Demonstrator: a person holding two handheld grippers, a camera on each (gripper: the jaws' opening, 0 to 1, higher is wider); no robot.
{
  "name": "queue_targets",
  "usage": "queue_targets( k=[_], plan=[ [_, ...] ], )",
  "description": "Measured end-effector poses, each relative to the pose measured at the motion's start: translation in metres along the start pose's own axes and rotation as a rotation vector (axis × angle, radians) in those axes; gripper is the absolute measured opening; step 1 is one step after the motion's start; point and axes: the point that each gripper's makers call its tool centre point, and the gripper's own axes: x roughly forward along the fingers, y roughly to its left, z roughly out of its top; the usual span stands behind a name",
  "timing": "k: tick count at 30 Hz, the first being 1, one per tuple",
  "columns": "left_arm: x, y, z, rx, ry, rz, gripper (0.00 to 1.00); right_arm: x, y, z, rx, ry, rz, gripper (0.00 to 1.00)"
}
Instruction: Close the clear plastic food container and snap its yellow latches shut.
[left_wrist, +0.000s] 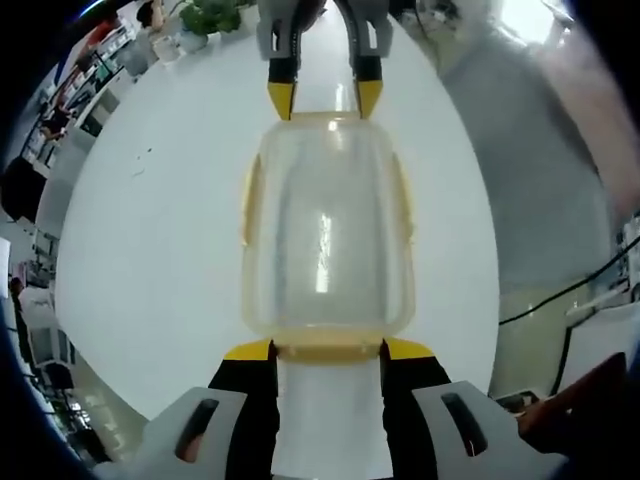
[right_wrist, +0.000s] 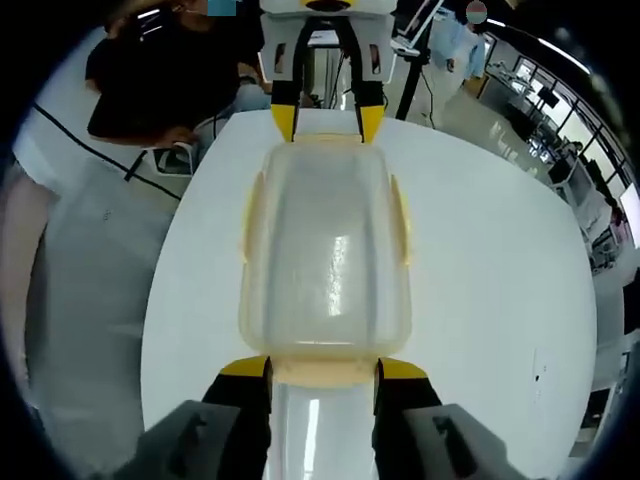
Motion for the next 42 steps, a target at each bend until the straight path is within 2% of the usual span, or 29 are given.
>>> queue_targets(
  k=[11, 23, 36, 42],
  plan=[
    [0.011, 0.000, 0.030, 0.005, -0.009, -0.017, 0.37, -0.011, 0.000, -0.029, 0.011, 0.032, 0.008, 0.37],
    [0.016, 0.001, 0.073, 0.009, -0.044, -0.013, 0.37, -0.031, 0.001, -0.069, 0.019, 0.076, 0.005, 0.37],
    [0.029, 0.003, 0.104, 0.023, -0.053, -0.025, 0.37, -0.040, 0.003, -0.103, 0.037, 0.115, 0.009, 0.37],
    [0.033, 0.004, 0.121, 0.021, -0.079, -0.028, 0.37, -0.048, 0.001, -0.118, 0.047, 0.124, 0.013, 0.37]
  ],
)
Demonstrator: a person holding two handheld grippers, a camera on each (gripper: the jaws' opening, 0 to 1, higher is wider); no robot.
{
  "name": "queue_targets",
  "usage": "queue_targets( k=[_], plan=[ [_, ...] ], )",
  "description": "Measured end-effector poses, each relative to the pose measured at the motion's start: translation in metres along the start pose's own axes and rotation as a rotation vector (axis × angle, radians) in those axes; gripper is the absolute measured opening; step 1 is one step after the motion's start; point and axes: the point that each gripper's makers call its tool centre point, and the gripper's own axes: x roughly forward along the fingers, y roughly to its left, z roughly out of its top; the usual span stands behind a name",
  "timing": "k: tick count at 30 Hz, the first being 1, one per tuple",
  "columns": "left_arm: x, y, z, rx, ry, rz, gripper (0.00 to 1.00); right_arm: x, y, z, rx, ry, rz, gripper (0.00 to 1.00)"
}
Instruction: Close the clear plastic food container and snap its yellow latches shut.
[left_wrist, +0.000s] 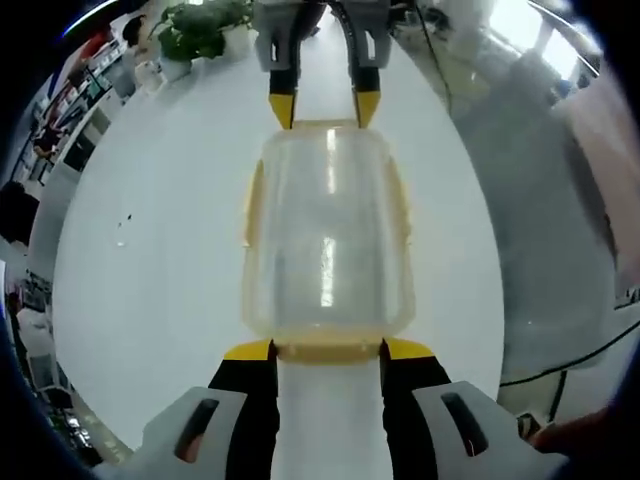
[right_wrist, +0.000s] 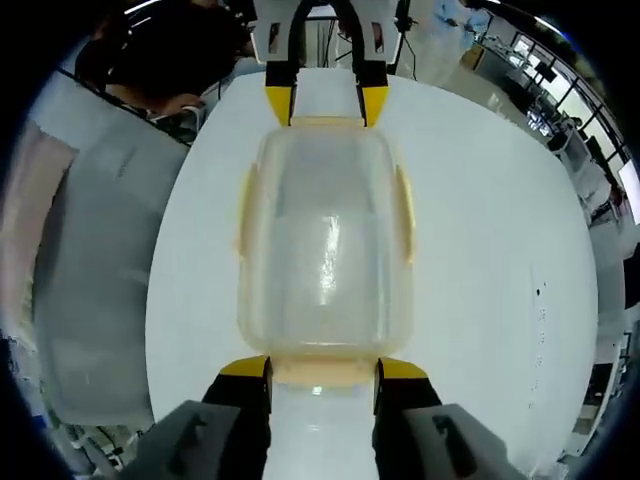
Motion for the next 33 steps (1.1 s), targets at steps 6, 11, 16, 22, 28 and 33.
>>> queue_targets(
  k=[6, 11, 16, 22, 28, 33],
  plan=[
    [0.005, 0.004, 0.011, 0.000, -0.016, 0.008, 0.37, -0.003, -0.002, -0.011, -0.010, 0.018, -0.006, 0.37],
    [0.009, 0.003, 0.021, 0.002, -0.025, 0.003, 0.37, -0.005, -0.001, -0.022, -0.004, 0.023, 0.004, 0.37],
    [0.015, 0.003, 0.031, 0.003, -0.033, -0.004, 0.37, -0.006, -0.001, -0.034, -0.002, 0.041, 0.009, 0.37],
    [0.020, 0.005, 0.042, 0.007, -0.038, -0.010, 0.37, -0.008, -0.002, -0.045, 0.008, 0.051, 0.015, 0.37],
    [0.023, 0.006, 0.050, 0.009, -0.045, -0.012, 0.37, -0.009, -0.002, -0.055, 0.017, 0.058, 0.020, 0.37],
    [0.026, 0.005, 0.054, 0.012, -0.046, -0.018, 0.37, -0.009, -0.001, -0.060, 0.022, 0.061, 0.026, 0.37]
  ],
)
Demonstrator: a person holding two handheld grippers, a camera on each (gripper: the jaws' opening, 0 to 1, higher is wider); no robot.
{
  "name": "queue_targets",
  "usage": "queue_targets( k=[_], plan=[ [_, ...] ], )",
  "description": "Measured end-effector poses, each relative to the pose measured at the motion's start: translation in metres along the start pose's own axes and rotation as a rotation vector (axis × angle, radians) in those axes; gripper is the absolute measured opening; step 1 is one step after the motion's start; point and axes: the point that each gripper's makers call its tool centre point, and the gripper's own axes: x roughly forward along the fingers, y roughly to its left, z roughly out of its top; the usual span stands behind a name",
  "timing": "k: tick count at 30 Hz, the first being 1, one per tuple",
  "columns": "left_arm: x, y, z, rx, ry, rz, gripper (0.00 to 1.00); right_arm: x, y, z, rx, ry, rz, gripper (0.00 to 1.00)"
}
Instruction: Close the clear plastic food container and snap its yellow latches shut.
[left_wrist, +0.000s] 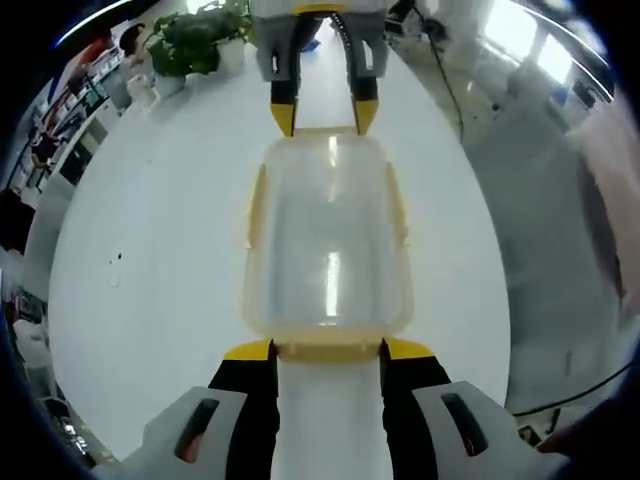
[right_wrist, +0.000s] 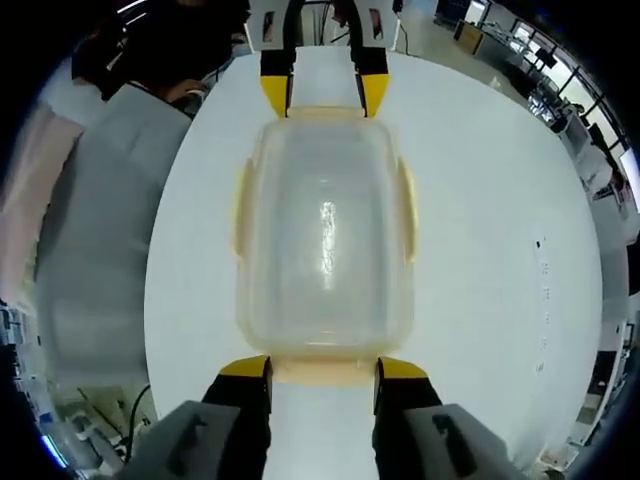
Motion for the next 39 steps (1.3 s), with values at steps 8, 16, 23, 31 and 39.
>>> queue_targets(
  k=[8, 16, 23, 31, 39],
  plan=[
    [0.006, 0.001, -0.002, -0.004, 0.008, -0.006, 0.37, 0.006, 0.000, -0.002, -0.002, 0.004, 0.004, 0.37],
    [0.009, 0.001, -0.003, -0.013, 0.004, -0.008, 0.37, 0.006, -0.002, -0.003, 0.001, 0.005, 0.018, 0.37],
    [0.012, 0.000, -0.006, -0.019, 0.015, -0.014, 0.37, 0.008, -0.002, -0.001, -0.014, 0.003, 0.029, 0.38],
    [0.014, 0.001, -0.004, -0.031, -0.001, -0.008, 0.37, 0.009, -0.005, -0.005, -0.014, 0.019, 0.024, 0.38],
    [0.015, 0.000, -0.005, -0.028, 0.006, -0.018, 0.38, 0.009, -0.004, -0.005, -0.040, 0.018, 0.029, 0.38]
  ],
)
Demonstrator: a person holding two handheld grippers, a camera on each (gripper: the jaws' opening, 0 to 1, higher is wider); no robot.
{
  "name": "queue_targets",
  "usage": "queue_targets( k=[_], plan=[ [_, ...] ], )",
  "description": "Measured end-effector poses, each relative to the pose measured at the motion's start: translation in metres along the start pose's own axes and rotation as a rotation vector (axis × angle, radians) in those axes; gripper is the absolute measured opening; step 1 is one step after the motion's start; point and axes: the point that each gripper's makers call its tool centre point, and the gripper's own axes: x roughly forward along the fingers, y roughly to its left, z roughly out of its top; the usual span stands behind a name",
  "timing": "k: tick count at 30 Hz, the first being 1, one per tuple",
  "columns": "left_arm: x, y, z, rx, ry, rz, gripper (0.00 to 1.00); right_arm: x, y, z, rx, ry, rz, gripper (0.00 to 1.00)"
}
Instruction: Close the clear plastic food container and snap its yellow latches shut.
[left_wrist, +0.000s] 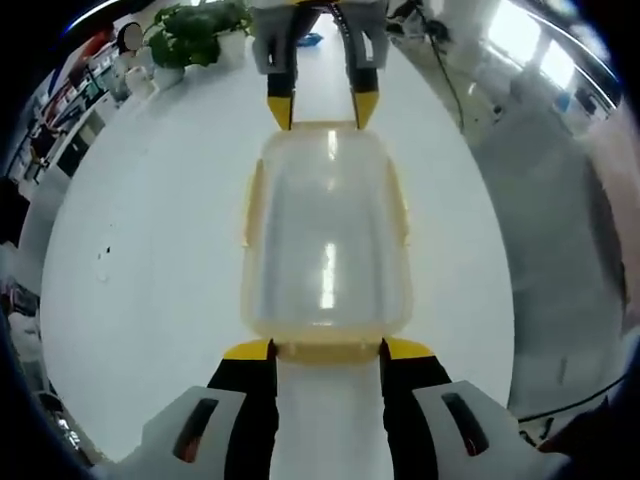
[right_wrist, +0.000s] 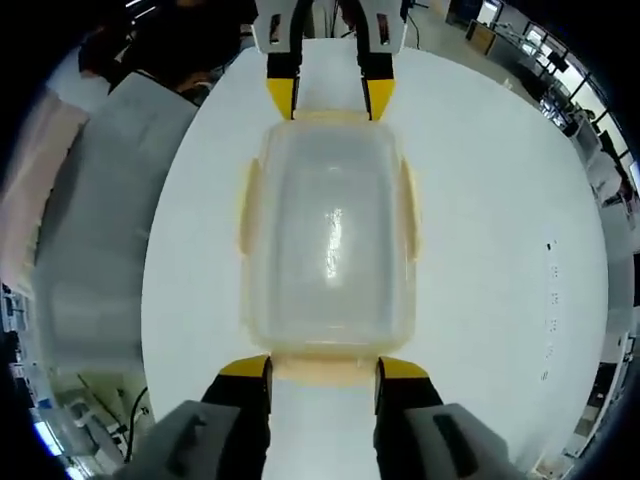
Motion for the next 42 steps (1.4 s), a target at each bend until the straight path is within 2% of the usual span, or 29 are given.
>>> queue_targets(
  k=[7, 12, 20, 25, 29, 38, 42],
  plan=[
    [0.003, 0.004, -0.006, -0.002, 0.010, 0.027, 0.43, 0.002, 0.002, -0.008, 0.007, 0.008, -0.008, 0.40],
    [0.000, 0.004, -0.009, 0.008, 0.012, 0.031, 0.43, 0.002, 0.004, -0.012, 0.017, 0.011, -0.009, 0.40],
    [-0.007, 0.004, -0.005, 0.000, -0.012, 0.038, 0.42, -0.007, 0.002, -0.008, 0.020, 0.003, -0.024, 0.40],
    [-0.015, 0.009, -0.006, 0.018, -0.006, 0.065, 0.42, -0.015, -0.006, -0.007, 0.032, -0.003, -0.066, 0.39],
    [-0.022, 0.012, -0.004, 0.003, -0.025, 0.088, 0.41, -0.019, -0.007, -0.006, 0.034, -0.004, -0.082, 0.39],
    [-0.030, 0.017, 0.007, 0.000, -0.061, 0.131, 0.39, -0.026, -0.014, 0.010, 0.063, -0.052, -0.133, 0.38],
    [-0.032, 0.020, 0.017, -0.031, -0.107, 0.150, 0.38, -0.028, -0.014, 0.019, 0.081, -0.091, -0.137, 0.37]
  ],
)
